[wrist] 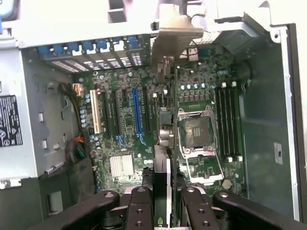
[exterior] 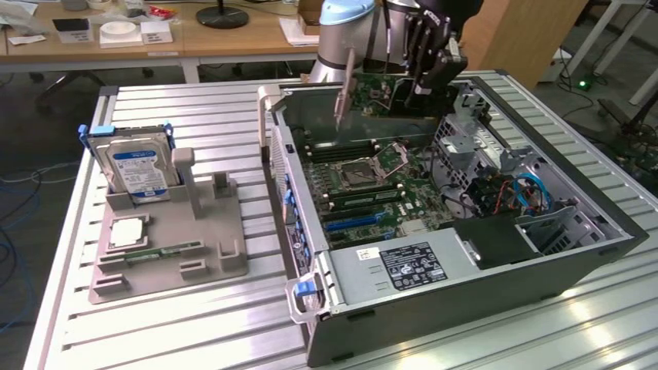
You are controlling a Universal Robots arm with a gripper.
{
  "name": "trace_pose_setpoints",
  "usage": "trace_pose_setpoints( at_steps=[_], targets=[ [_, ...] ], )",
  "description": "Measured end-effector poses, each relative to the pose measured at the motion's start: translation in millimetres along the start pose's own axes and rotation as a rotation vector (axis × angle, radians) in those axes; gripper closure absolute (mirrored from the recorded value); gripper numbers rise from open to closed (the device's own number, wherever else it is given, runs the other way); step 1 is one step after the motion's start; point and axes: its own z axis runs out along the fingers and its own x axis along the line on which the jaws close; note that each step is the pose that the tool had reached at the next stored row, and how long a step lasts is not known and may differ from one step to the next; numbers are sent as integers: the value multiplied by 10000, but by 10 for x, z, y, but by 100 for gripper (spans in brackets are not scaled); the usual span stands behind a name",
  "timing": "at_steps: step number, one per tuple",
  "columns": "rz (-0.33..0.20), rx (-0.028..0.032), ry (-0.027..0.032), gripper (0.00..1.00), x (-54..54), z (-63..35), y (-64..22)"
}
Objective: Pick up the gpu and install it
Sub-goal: 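Insert the gpu into the slot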
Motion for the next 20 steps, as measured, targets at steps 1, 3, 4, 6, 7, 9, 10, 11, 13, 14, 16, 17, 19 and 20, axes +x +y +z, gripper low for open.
trace_pose_setpoints(
  at_steps=[1, 3, 4, 6, 7, 9, 10, 11, 13, 14, 16, 17, 19, 20],
  targets=[
    [-102, 6, 3, 73, 0, 1, 0],
    [-214, 41, 2, 73, 0, 3, 0],
    [-247, 71, 0, 73, 0, 5, 0],
    [-276, 152, -12, 73, 0, 14, 0],
    [-281, 186, -15, 73, 0, 19, 0],
    [-289, 228, -21, 73, 0, 28, -1],
    [-292, 239, -31, 73, 0, 32, -1],
    [-293, 243, -62, 73, 1, 38, -1],
    [-297, 235, -156, 73, 0, 50, -1],
    [-301, 229, -205, 73, 0, 55, -1],
    [-306, 224, -260, 73, 0, 65, -1],
    [-308, 223, -267, 73, 2, 68, -1],
    [-316, 222, -274, 73, 10, 71, 9],
    [-321, 222, -274, 73, 11, 73, 15]
  ],
)
